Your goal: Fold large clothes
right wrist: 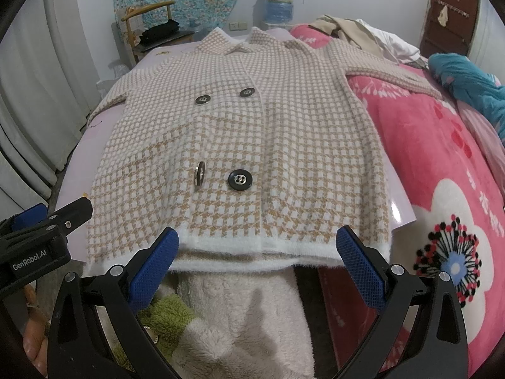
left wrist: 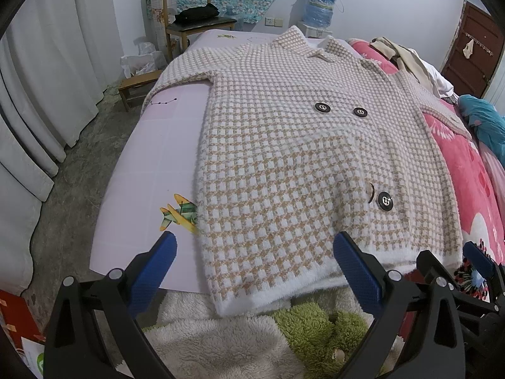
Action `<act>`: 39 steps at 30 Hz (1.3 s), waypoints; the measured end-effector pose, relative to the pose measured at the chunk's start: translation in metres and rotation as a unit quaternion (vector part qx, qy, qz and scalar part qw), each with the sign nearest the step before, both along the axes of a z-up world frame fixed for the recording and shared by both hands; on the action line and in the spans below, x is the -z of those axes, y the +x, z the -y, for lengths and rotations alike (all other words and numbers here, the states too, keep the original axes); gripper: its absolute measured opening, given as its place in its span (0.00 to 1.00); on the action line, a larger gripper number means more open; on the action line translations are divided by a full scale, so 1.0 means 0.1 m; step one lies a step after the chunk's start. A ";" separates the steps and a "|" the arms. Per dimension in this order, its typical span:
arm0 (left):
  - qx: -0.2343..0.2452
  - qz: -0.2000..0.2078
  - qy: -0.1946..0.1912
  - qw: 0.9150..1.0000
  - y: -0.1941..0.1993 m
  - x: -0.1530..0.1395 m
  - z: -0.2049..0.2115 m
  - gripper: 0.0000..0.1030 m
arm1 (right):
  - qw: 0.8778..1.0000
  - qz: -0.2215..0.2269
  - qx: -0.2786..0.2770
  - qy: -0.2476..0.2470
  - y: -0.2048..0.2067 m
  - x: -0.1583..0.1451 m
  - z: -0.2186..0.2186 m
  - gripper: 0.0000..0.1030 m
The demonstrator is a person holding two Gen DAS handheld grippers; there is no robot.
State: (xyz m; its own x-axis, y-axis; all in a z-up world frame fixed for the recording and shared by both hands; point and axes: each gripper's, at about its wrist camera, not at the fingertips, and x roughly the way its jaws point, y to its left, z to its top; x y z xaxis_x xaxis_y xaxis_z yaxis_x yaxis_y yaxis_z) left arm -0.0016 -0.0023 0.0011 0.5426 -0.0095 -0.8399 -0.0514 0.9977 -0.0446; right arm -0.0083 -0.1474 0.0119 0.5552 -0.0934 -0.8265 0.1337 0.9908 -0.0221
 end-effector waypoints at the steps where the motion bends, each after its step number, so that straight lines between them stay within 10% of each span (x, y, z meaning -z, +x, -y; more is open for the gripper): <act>1: 0.000 0.000 0.000 1.000 0.00 0.00 0.00 0.95 | 1.000 0.000 0.000 0.000 0.00 0.00 0.00 0.94; 39: 0.000 -0.002 -0.006 1.000 -0.02 0.00 -0.04 0.95 | 1.000 0.000 -0.001 -0.008 -0.01 -0.01 -0.02 0.94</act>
